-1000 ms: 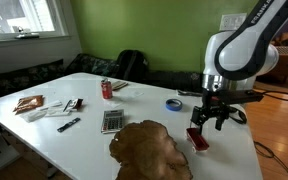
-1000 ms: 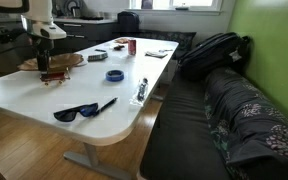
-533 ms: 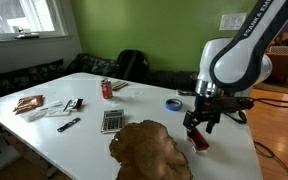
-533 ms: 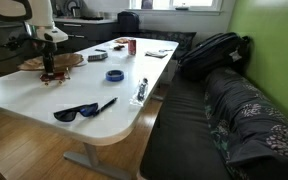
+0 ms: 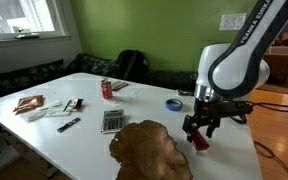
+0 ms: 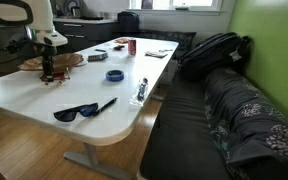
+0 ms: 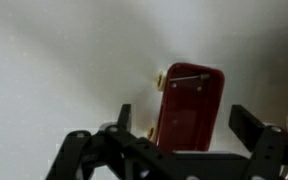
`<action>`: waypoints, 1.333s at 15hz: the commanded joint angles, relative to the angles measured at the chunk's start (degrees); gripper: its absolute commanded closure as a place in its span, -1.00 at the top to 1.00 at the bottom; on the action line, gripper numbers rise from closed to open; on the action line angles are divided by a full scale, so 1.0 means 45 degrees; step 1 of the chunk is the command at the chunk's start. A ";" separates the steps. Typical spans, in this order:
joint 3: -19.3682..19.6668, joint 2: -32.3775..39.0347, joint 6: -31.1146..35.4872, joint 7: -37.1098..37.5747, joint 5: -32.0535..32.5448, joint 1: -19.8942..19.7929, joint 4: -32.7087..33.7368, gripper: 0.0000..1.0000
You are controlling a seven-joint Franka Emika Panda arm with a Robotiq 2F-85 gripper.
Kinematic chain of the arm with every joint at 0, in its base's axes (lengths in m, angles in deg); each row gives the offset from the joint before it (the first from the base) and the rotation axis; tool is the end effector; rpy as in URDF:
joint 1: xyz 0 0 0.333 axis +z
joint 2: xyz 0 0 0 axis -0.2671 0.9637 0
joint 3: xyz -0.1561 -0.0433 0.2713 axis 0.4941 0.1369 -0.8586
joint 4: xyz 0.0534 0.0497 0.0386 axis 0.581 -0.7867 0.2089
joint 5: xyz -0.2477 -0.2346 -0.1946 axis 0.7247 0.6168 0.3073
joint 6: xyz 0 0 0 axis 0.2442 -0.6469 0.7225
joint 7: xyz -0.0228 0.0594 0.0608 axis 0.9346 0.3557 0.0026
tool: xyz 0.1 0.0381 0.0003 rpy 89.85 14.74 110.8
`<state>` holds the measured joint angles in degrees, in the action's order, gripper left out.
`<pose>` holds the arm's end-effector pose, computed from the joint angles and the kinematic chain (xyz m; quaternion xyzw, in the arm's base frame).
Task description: Pick up the red trolley and put it in the brown bowl
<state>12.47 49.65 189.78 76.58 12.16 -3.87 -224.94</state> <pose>0.4183 0.1623 0.1517 -0.9819 0.1655 0.0385 0.0832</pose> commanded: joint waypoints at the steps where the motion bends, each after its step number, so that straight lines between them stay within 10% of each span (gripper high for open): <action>1: 0.0049 0.0443 0.0359 0.0418 0.0263 0.0122 0.0159 0.93; 2: 0.0075 0.0457 0.0346 0.0449 0.0294 0.0142 0.0166 0.54; 9: 0.0058 0.0279 0.0244 0.0580 0.0307 0.0210 0.0179 -0.40; 17: -0.0065 -0.0295 0.0223 0.0456 0.0466 0.0164 0.0297 -0.42; 18: -0.0076 -0.0415 0.0221 0.0453 0.0457 0.0154 0.0305 0.08; 20: -0.0076 -0.0402 0.0220 0.0453 0.0458 0.0154 0.0305 0.08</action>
<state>12.46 47.87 190.86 78.21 13.72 -2.76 -223.60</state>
